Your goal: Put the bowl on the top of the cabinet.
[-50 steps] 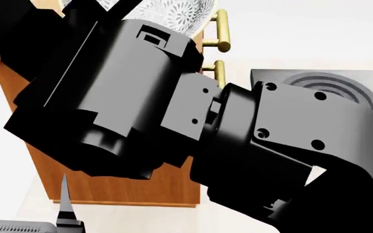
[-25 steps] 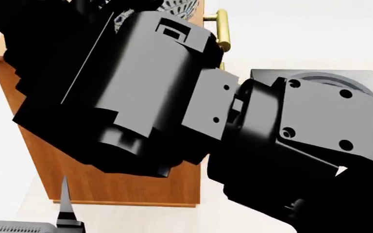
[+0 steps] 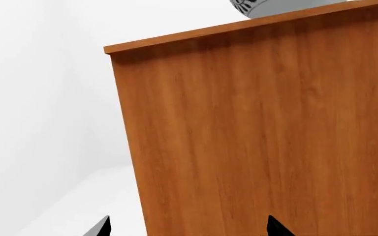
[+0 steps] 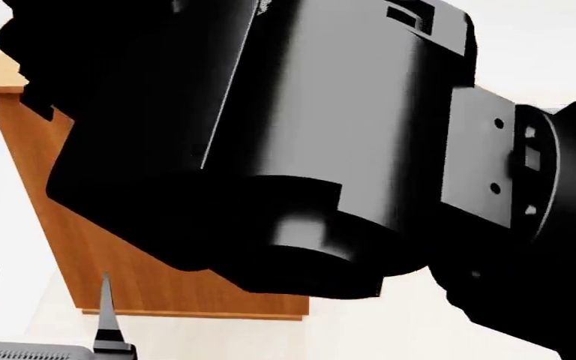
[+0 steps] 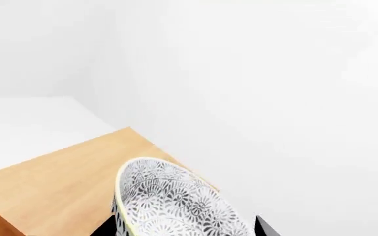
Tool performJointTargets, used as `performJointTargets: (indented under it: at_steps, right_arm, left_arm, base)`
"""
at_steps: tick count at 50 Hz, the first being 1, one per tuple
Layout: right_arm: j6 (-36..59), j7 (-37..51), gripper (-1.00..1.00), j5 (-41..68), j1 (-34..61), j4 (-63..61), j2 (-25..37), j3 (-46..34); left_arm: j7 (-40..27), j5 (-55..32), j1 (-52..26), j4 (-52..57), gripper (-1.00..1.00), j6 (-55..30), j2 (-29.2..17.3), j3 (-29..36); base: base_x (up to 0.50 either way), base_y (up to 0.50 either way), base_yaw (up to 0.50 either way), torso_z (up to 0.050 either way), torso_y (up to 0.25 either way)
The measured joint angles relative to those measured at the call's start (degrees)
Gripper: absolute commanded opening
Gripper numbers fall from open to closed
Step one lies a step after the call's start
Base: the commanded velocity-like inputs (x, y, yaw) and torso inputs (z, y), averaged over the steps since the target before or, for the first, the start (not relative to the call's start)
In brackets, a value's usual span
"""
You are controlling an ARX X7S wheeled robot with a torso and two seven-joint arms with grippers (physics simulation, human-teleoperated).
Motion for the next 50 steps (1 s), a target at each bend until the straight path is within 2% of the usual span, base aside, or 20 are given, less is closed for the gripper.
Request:
performJointTargets:
  at_steps: [12, 23, 36, 50]
  right_arm:
    - [1.9, 7.0, 1.0, 5.2, 4.6, -5.9, 6.4, 4.1]
    - [2.2, 13.5, 1.0, 9.6, 3.6, -15.6, 16.0, 6.7]
    - [-2.2, 15.9, 1.0, 6.4, -6.8, -27.8, 27.0, 8.1]
    - [-12.7, 12.5, 1.0, -10.0, -26.8, -33.3, 34.9, 4.6]
  left_arm:
    - [-0.3, 0.0, 0.0, 0.3, 1.0, -0.2, -0.2, -0.1]
    - [-0.6, 0.1, -0.1, 0.8, 1.0, -0.6, -0.4, 0.0]
    - [-1.0, 0.1, -0.3, 1.7, 1.0, -1.4, -0.5, 0.1]
    - [-1.4, 0.2, -0.4, 2.9, 1.0, -2.3, -0.8, 0.1]
  base:
    - [0.0, 0.0, 0.0, 0.0, 0.0]
    - [0.0, 0.0, 0.0, 0.0, 0.0]
    - [0.0, 0.0, 0.0, 0.0, 0.0]
    - [0.0, 0.0, 0.0, 0.0, 0.0]
